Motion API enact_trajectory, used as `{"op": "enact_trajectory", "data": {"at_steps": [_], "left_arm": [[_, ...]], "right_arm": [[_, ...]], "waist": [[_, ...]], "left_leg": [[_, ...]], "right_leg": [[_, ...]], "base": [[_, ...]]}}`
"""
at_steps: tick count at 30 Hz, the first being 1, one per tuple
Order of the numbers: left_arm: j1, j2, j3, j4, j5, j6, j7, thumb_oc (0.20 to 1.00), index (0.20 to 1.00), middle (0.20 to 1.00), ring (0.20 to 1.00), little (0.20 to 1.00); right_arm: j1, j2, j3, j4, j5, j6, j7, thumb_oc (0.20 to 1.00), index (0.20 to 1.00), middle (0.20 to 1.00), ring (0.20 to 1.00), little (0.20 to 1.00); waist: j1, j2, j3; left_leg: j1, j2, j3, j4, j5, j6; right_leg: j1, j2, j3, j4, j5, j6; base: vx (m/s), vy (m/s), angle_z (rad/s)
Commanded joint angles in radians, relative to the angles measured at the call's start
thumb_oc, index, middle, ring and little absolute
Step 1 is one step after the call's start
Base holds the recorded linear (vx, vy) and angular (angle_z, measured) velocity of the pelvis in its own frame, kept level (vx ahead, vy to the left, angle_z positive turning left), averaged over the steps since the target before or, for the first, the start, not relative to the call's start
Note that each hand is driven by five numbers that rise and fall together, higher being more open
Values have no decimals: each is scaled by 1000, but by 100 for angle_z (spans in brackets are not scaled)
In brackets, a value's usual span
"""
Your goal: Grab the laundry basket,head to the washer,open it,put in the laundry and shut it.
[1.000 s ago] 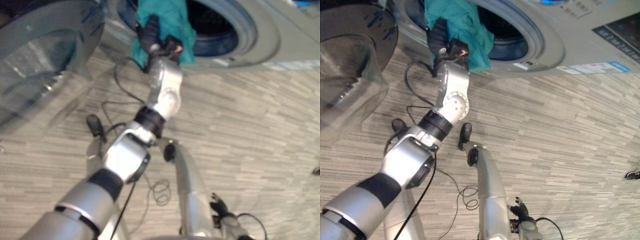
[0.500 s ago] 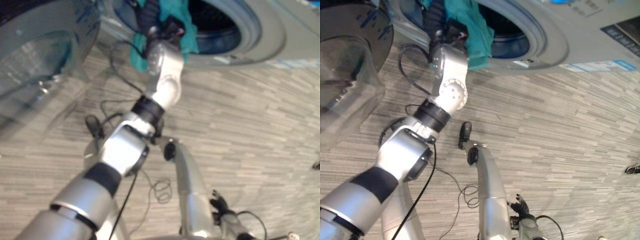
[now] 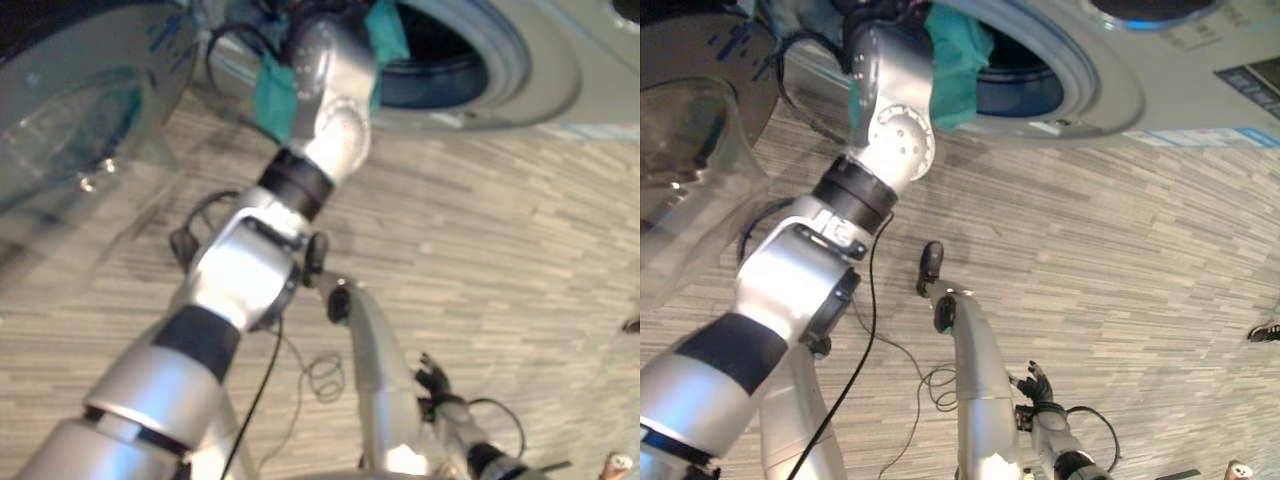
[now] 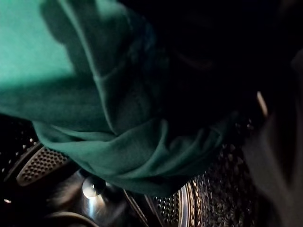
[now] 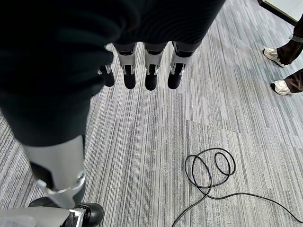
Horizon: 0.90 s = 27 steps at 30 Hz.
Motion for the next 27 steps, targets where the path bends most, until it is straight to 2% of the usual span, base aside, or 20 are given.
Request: {"op": "enact_trajectory", "data": {"at_steps": [1, 2, 3, 4, 5, 6, 9, 11, 13, 16, 18, 19, 22, 25, 27], "left_arm": [[-213, -85, -68, 9, 130, 8, -7, 200, 200, 200, 200, 200], [-232, -71, -74, 20, 120, 17, -20, 282, 282, 282, 282, 282], [-241, -55, -79, 20, 116, 20, -33, 282, 282, 282, 282, 282], [-242, -53, -78, 23, 111, 20, -38, 683, 683, 683, 683, 683], [-243, -53, -78, 24, 110, 20, -39, 683, 683, 683, 683, 683], [-252, -19, -88, 40, 75, 35, -70, 1000, 1000, 1000, 1000, 1000], [-235, 2, -85, -12, -35, 4, -159, 1000, 1000, 1000, 1000, 1000], [-185, -27, -101, -101, -107, -11, -241, 1000, 1000, 1000, 1000, 1000], [-158, -41, -112, -130, -108, -10, -251, 1000, 1000, 1000, 1000, 1000], [-103, -109, -131, -157, -110, 14, -274, 1000, 1000, 1000, 1000, 1000], [-97, -112, -133, -156, -105, 19, -277, 1000, 1000, 1000, 1000, 1000], [-73, -127, -155, -168, -86, 38, -303, 1000, 1000, 1000, 1000, 1000], [-36, -127, -178, -187, -43, 52, -311, 1000, 1000, 1000, 1000, 1000], [21, -103, -205, -236, 31, 60, -311, 1000, 1000, 1000, 1000, 1000], [155, -43, -243, -324, 164, 72, -309, 1000, 1000, 1000, 1000, 1000]], "right_arm": [[59, -72, -24, -11, 44, 1, -39, 1000, 1000, 1000, 1000, 1000], [59, -75, -29, -8, 42, 0, -40, 1000, 1000, 1000, 1000, 1000], [68, -80, -34, -8, 37, -2, -39, 1000, 1000, 1000, 1000, 1000], [69, -80, -34, -10, 36, -2, -39, 1000, 1000, 1000, 1000, 1000], [68, -80, -34, -10, 36, -1, -39, 1000, 1000, 1000, 1000, 1000], [79, -85, -47, 4, 25, -1, -41, 1000, 1000, 1000, 1000, 1000], [70, -85, -66, 16, 12, 0, -58, 1000, 1000, 1000, 1000, 1000], [95, -81, -59, -7, -16, 15, -47, 1000, 1000, 1000, 1000, 1000], [99, -85, -55, -17, -25, 18, -45, 1000, 1000, 1000, 1000, 1000], [79, -99, -45, -30, -19, 25, -27, 1000, 1000, 1000, 1000, 1000], [81, -99, -44, -37, -18, 26, -22, 1000, 1000, 1000, 1000, 1000], [91, -115, -30, -69, -42, 23, 8, 1000, 1000, 1000, 1000, 1000], [88, -127, -26, -98, -47, 15, 20, 1000, 1000, 1000, 1000, 1000], [81, -135, -25, -134, -45, 3, 29, 1000, 1000, 1000, 1000, 1000], [74, -149, -33, -184, -41, -23, 46, 1000, 1000, 1000, 1000, 1000]], "waist": [[-59, 50, -18], [-62, 49, -19], [-65, 48, -21], [-64, 48, -21], [-64, 48, -21], [-71, 49, -28], [-66, 62, -32], [-66, 71, -32], [-66, 73, -33], [-66, 69, -33], [-66, 68, -35], [-72, 65, -46], [-70, 67, -55], [-64, 69, -52], [-46, 73, -42]], "left_leg": [[48, 71, 2, 120, -207, 40], [50, 75, 5, 123, -210, 39], [52, 77, 7, 126, -213, 39], [53, 79, 8, 127, -214, 39], [53, 79, 8, 127, -214, 39], [48, 77, 3, 138, -218, 41], [47, 73, 1, 134, -220, 44], [33, 64, -6, 134, -211, 44], [33, 62, -7, 128, -209, 46], [51, 58, -1, 102, -204, 45], [50, 58, -2, 99, -202, 45], [60, 58, 2, 79, -201, 46], [61, 59, -1, 56, -191, 44], [84, 55, 3, 14, -178, 44], [122, 46, 5, -52, -155, 41]], "right_leg": [[31, 82, -95, 72, -146, -27], [34, 88, -94, 66, -144, -26], [39, 93, -94, 62, -143, -25], [40, 94, -93, 61, -142, -25], [40, 95, -93, 61, -142, -25], [43, 101, -95, 56, -141, -21], [44, 102, -91, 52, -147, -20], [45, 95, -96, 49, -150, -20], [44, 94, -97, 47, -147, -18], [56, 91, -105, 34, -148, -20], [57, 91, -106, 30, -148, -21], [61, 94, -109, 20, -152, -25], [70, 95, -115, -6, -142, -25], [92, 96, -114, -46, -124, -20], [135, 95, -117, -108, -102, -9]], "base": [[-3, 17, -3], [-9, 17, -5], [-9, 4, -8], [-6, 1, -12], [7, -11, -13], [20, -8, -11], [14, 1, -3], [0, 0, 0], [-1, 12, 2], [-1, 10, 4], [4, 1, 3], [0, 0, 0], [0, 0, 0], [-13, 12, 0], [-43, 31, 4]]}}
